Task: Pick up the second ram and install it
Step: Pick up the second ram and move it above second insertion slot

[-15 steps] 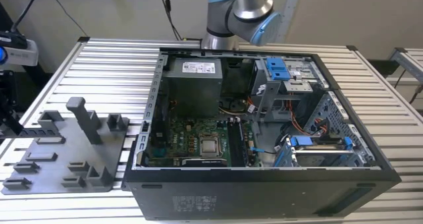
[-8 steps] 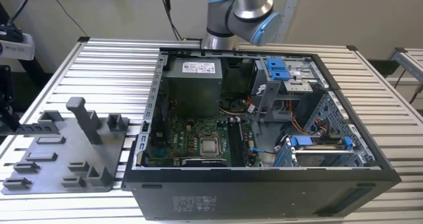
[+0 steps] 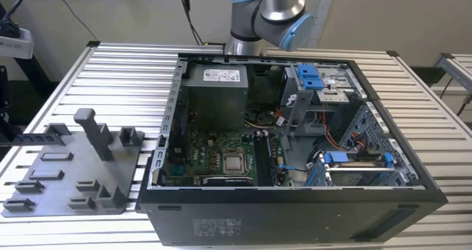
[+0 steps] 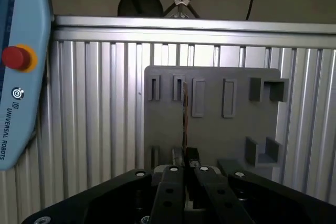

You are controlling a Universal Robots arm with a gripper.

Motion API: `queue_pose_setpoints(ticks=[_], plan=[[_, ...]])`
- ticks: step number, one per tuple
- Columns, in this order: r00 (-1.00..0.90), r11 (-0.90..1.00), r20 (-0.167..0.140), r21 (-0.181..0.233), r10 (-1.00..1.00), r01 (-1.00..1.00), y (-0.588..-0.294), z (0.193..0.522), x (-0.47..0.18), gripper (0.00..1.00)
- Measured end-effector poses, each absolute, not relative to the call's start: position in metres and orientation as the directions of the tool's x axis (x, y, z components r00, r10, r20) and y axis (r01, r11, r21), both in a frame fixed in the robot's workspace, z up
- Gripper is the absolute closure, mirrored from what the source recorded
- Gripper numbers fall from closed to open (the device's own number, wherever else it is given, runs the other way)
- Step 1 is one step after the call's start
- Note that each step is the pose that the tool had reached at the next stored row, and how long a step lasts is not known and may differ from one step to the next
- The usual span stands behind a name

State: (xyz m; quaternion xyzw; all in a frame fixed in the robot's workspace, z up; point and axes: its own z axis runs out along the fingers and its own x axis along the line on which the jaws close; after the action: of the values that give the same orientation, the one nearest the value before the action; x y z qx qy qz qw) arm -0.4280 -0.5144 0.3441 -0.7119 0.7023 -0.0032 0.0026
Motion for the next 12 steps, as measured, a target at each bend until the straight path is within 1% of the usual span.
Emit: queue_pose_setpoints(ticks=[12], plan=[[0.014,-0.014,0.001,-0.008,-1.0,-1.0,-0.514,0.366,-0.428,0.86]])
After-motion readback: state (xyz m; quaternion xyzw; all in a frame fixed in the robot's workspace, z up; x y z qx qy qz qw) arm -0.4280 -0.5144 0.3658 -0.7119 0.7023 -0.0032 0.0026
